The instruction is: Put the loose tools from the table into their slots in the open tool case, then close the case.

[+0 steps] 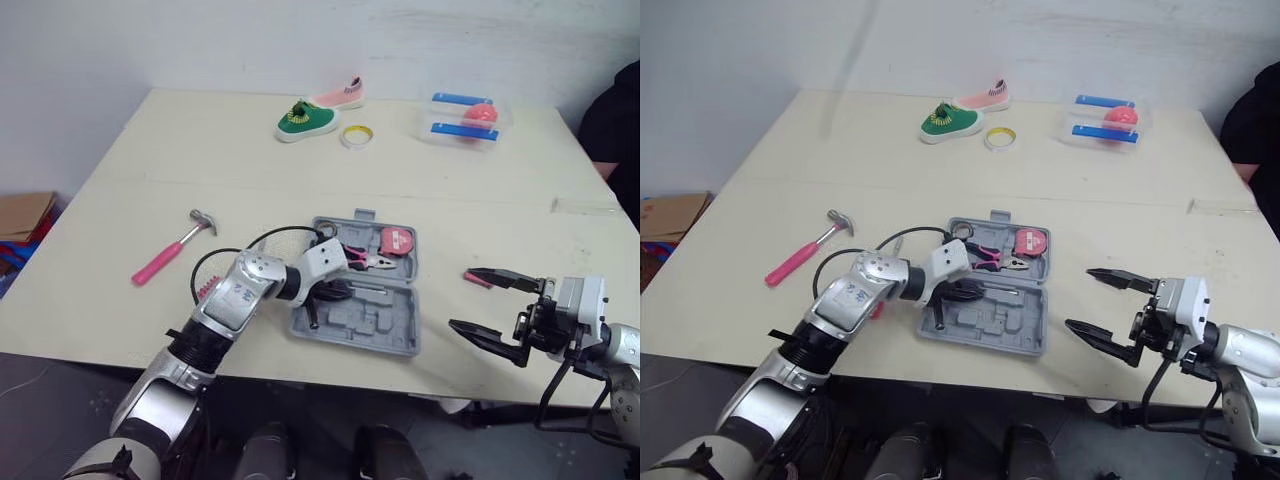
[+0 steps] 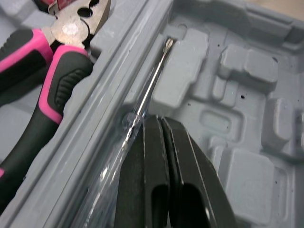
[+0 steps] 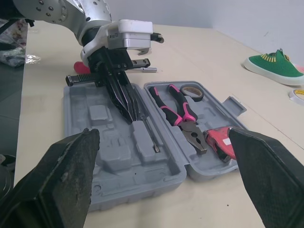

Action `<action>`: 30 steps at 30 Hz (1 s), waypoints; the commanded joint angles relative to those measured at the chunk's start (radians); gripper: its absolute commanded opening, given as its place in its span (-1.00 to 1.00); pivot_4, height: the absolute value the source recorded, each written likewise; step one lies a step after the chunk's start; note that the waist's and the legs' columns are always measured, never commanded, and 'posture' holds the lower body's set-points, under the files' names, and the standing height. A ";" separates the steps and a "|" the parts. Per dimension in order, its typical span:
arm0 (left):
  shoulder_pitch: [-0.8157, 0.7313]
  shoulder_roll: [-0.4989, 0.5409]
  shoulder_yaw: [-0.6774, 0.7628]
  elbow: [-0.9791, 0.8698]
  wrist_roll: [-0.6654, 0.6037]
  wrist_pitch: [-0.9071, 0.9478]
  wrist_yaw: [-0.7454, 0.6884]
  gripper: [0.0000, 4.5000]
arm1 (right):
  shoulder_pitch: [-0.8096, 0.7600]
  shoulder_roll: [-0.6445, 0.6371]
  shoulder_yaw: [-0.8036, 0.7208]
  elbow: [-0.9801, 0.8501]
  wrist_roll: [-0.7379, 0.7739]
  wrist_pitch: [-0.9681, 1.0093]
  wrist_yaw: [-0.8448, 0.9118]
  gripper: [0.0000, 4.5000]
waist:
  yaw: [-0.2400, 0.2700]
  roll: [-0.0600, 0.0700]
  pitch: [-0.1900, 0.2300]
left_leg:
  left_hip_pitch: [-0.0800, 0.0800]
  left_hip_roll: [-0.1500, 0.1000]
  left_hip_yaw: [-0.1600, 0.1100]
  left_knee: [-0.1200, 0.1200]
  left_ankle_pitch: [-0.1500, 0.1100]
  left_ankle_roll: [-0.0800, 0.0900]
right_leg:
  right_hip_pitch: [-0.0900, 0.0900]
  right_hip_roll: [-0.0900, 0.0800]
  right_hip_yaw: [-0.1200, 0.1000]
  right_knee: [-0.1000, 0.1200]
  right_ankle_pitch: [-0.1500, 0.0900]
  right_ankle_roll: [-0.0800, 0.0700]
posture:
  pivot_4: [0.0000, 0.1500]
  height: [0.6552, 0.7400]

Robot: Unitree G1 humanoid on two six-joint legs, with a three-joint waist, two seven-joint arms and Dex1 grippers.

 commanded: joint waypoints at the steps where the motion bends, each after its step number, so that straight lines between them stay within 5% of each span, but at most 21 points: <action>1: 0.053 0.025 -0.020 0.059 0.014 0.000 -0.005 -0.98 | -0.010 0.004 -0.031 -0.002 0.004 -0.020 -0.011 1.00 | -0.004 0.001 -0.001 | 0.000 0.000 0.000 0.000 0.000 0.000 | 0.000 0.000 0.000 0.000 0.000 0.000 | 1.00 1.00; 7: 0.046 0.006 0.226 -0.024 -0.157 -0.212 -0.028 -0.98 | -0.008 -0.008 -0.045 0.016 0.008 -0.024 0.002 1.00 | -0.007 0.001 0.001 | -0.003 0.000 0.000 0.000 0.000 0.000 | -0.003 0.000 0.001 0.000 0.000 0.000 | 1.00 1.00; 16: 0.281 0.196 0.606 -0.169 -0.394 -0.390 -0.136 -0.98 | -0.006 -0.044 -0.125 0.201 -0.025 -0.126 0.080 1.00 | -0.024 0.001 0.003 | -0.003 0.000 0.000 -0.001 0.000 -0.001 | -0.003 -0.002 0.000 -0.001 0.000 -0.001 | 1.00 1.00; 24: 0.727 0.272 1.094 -0.181 -0.431 -0.445 -0.020 0.10 | -0.022 -0.086 -0.231 0.518 -0.092 -0.355 0.116 1.00 | -0.027 0.001 0.005 | -0.003 0.000 0.000 -0.002 -0.001 0.000 | -0.003 -0.001 0.001 -0.002 0.000 -0.001 | 1.00 1.00; 28: 0.875 0.314 1.307 -0.023 -0.411 -0.503 0.030 0.80 | -0.032 -0.114 -0.270 0.715 -0.120 -0.456 0.111 1.00 | -0.032 -0.001 0.006 | -0.002 0.000 0.001 -0.005 -0.006 -0.004 | -0.004 -0.002 0.006 -0.004 -0.001 -0.001 | 1.00 1.00; 30: 0.900 0.346 1.393 0.085 -0.407 -0.524 0.077 0.98 | -0.035 -0.130 -0.283 0.796 -0.136 -0.495 0.106 1.00 | -0.033 -0.001 0.006 | -0.002 0.000 0.000 -0.006 -0.005 -0.004 | -0.004 -0.002 0.006 -0.004 -0.001 -0.002 | 1.00 1.00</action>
